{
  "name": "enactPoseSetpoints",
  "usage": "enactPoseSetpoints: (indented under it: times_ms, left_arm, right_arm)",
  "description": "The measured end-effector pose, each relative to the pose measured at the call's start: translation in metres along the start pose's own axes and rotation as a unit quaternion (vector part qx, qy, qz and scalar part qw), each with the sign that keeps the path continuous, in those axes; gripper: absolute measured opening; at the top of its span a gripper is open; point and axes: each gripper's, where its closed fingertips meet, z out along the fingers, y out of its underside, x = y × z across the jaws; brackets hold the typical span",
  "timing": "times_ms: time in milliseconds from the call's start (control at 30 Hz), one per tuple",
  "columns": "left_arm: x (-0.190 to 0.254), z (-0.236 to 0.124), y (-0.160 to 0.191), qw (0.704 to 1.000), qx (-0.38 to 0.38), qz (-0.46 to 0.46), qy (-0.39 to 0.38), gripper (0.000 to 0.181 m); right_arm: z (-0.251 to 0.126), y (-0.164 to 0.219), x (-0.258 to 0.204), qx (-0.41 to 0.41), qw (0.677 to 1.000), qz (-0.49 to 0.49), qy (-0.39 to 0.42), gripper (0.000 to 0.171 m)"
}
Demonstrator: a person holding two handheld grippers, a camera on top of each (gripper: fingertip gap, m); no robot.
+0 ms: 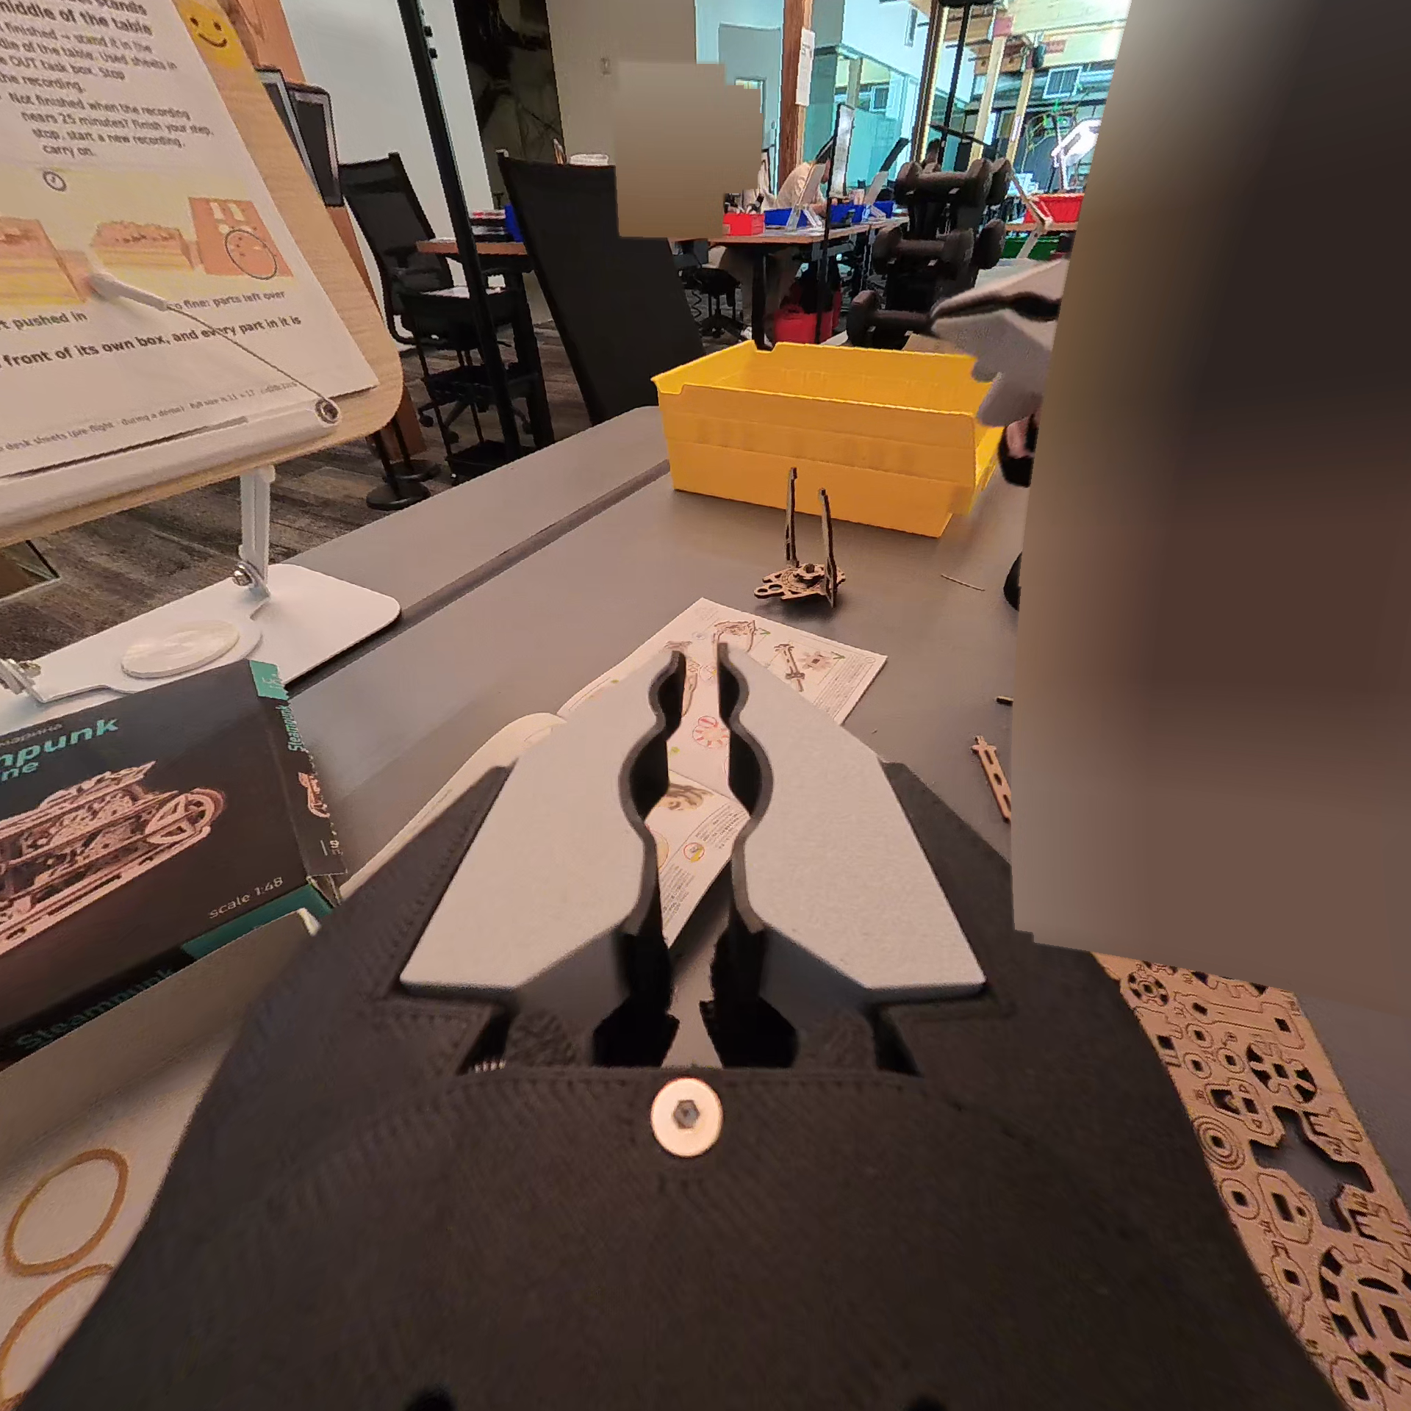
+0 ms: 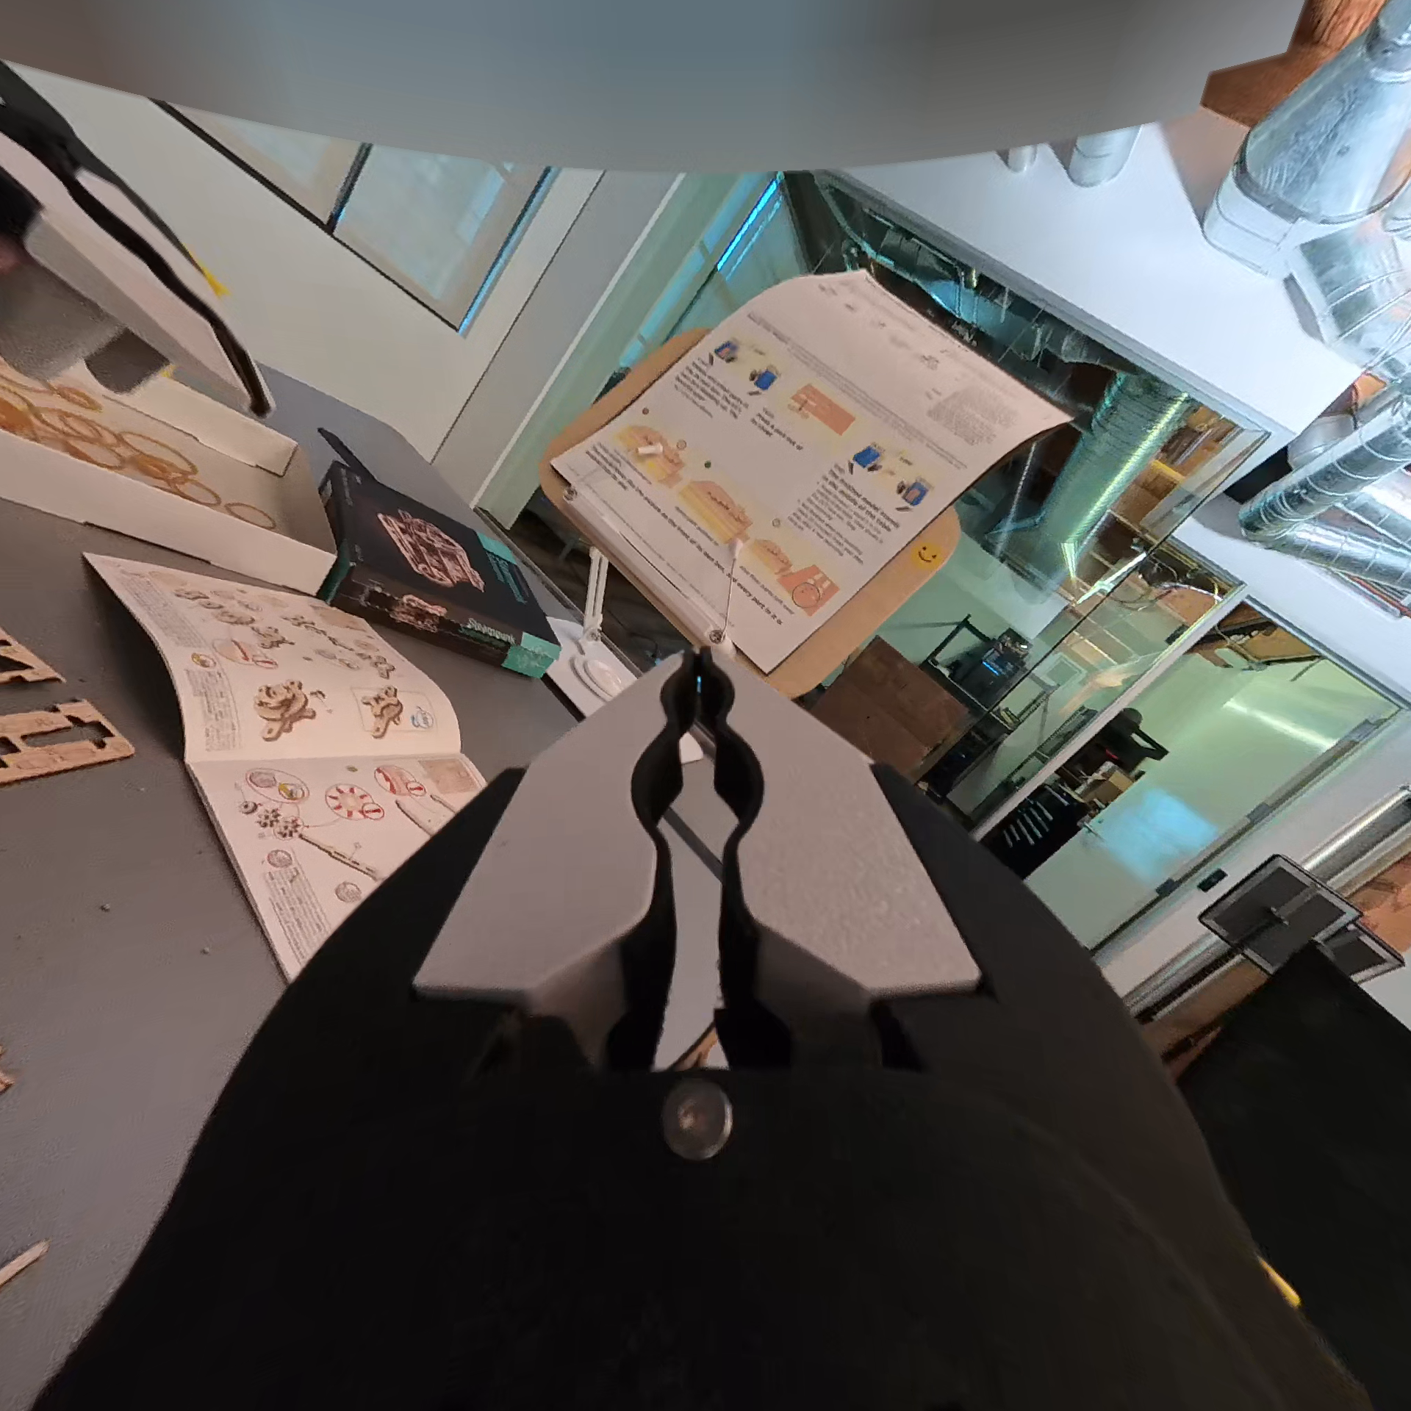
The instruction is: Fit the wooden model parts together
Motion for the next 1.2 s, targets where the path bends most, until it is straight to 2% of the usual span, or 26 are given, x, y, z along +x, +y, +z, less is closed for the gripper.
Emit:
enactPoseSetpoints:
  times_ms: [67,167,233,267,367,467,600,700,833,900,1000,1133,1200]
  left_arm:
    - [-0.001,0.001,0.002,1.0,-0.005,-0.006,-0.002,0.006]
    - [-0.003,0.001,0.003,1.0,-0.008,-0.009,-0.004,0.005]
    - [-0.003,0.0,0.003,1.0,-0.008,-0.009,-0.005,0.005]
    - [-0.003,0.001,0.003,1.0,-0.009,-0.011,-0.004,0.005]
    - [-0.003,0.002,0.006,1.0,-0.013,-0.017,0.0,0.005]
    - [-0.002,0.002,0.006,1.0,-0.015,-0.015,0.001,0.005]
    - [0.003,0.003,0.006,1.0,-0.02,-0.01,0.011,0.005]
    - [0.013,0.005,0.01,0.998,-0.045,-0.002,0.037,0.007]
    - [0.03,0.004,0.008,0.995,-0.082,0.016,0.062,0.017]
    - [0.047,-0.001,-0.005,0.995,-0.066,0.002,0.076,0.027]
    - [0.081,-0.016,0.003,0.988,-0.106,-0.032,0.104,0.048]
    - [0.125,-0.047,0.058,0.978,-0.194,-0.02,0.079,0.059]
    - [0.146,-0.06,0.077,0.976,-0.205,-0.016,0.066,0.061]
  right_arm:
    - [0.0,-0.002,-0.002,0.006,1.0,0.007,-0.006,0.0]
    - [0.004,0.002,-0.005,-0.004,1.0,0.022,-0.01,0.018]
    - [0.006,0.005,-0.013,-0.012,0.999,0.026,-0.029,0.013]
    - [0.006,0.006,-0.021,-0.017,0.998,0.028,-0.055,0.0]
    - [0.008,0.007,-0.032,-0.028,0.994,0.057,-0.086,0.0]
    - [0.011,0.01,-0.038,-0.033,0.992,0.064,-0.1,0.011]
    - [0.011,0.012,-0.053,-0.039,0.988,0.066,-0.137,0.003]
    - [0.012,0.008,-0.061,-0.029,0.986,0.067,-0.153,0.02]
    - [0.011,0.004,-0.086,-0.025,0.972,0.092,-0.214,0.026]
    - [0.01,0.007,-0.103,-0.049,0.953,0.136,-0.267,0.037]
    - [0.004,0.002,-0.126,-0.099,0.908,0.25,-0.32,0.053]
    - [-0.04,-0.034,-0.176,-0.146,0.779,0.457,-0.405,0.061]
    - [-0.064,-0.03,-0.198,-0.193,0.75,0.489,-0.402,0.061]
